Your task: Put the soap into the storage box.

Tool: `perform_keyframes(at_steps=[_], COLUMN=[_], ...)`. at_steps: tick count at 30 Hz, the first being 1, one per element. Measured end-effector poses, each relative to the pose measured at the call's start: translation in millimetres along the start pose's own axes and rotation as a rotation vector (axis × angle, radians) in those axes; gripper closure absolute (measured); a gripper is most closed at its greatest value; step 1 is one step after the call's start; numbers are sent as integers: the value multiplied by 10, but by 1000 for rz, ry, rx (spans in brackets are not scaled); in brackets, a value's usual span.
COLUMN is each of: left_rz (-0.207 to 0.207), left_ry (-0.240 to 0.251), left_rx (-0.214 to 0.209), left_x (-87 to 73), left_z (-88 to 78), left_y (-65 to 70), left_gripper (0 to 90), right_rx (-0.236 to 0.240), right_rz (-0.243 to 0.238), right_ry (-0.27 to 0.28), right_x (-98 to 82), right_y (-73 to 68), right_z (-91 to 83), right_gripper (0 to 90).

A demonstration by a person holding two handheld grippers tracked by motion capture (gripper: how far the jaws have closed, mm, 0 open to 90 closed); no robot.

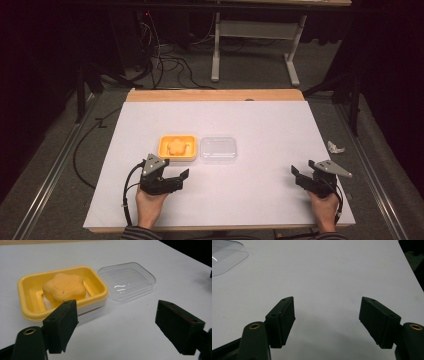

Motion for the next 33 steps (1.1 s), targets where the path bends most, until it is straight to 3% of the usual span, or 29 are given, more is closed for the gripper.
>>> perform_keyframes(at_steps=[18,33], left_rz=[50,91], left_ry=[-54,-79], left_rx=[-18,-2], left_x=[-125,-198], left_z=[262,429], left_y=[195,275], left_gripper=[189,189], right_rx=[-1,0], right_rz=[0,3], right_ry=[0,-1], right_x=[0,0], right_y=[0,1], right_z=[0,-1], right_gripper=[291,291])
Point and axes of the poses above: each handheld gripper's, and its own axes: z roughly forward along the jaws, x roughly out of its top, y roughly to its right, the point moved 5 cm from there along z, roughly forward along the jaws, and after that the axes turned 7 degrees about x, right-handed, at the moved point
